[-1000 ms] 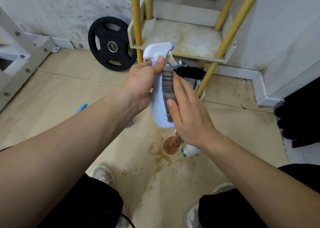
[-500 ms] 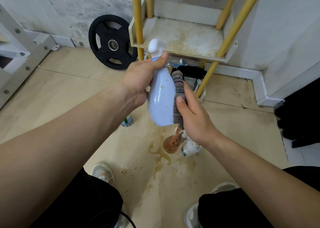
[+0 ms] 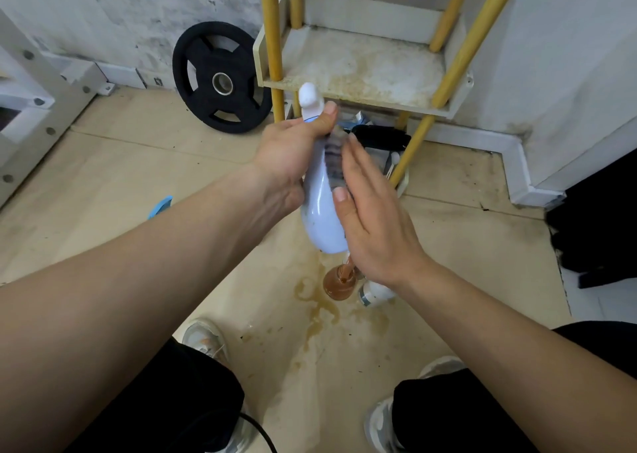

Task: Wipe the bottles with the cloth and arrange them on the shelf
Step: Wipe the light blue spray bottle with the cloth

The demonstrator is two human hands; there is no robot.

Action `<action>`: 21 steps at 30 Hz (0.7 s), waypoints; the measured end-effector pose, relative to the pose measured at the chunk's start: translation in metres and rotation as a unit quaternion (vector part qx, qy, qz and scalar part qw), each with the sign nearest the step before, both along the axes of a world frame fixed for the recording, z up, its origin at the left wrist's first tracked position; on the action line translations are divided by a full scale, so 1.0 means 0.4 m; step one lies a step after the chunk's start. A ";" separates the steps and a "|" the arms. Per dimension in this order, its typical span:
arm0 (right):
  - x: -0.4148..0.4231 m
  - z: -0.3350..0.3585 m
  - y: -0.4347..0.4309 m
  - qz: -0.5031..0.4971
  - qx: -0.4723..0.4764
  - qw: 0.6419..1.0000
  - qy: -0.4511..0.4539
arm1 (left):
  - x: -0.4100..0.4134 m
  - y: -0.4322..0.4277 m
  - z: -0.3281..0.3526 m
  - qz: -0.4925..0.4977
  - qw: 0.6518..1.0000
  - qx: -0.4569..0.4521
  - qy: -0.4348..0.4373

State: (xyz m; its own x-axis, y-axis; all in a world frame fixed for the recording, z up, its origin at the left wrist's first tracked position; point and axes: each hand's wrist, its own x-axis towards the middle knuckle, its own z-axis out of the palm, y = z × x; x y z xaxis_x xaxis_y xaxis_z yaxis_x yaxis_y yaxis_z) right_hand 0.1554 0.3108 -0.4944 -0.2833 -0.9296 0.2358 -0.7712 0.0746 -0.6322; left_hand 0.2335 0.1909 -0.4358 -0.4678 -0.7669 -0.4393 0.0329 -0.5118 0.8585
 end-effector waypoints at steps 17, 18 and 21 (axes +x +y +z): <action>0.012 -0.024 0.008 0.021 0.016 0.995 -0.098 | 0.008 -0.012 -0.028 -0.017 0.998 0.061 -0.013; 0.005 -0.030 0.001 0.008 0.031 0.985 -0.172 | 0.004 -0.007 -0.035 -0.015 0.998 0.054 -0.020; -0.012 -0.046 -0.023 -0.033 0.036 0.938 -0.344 | -0.008 0.001 -0.044 -0.019 0.998 0.023 -0.052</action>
State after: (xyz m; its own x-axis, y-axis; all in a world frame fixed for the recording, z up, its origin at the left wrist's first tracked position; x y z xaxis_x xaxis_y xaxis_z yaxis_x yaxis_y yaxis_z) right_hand 0.1506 0.3015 -0.5130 -0.4022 -0.9115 -0.0859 -0.1742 0.1683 -0.9702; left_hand 0.2305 0.1912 -0.4533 -0.4460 -0.7279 -0.5208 -0.0741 -0.5498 0.8320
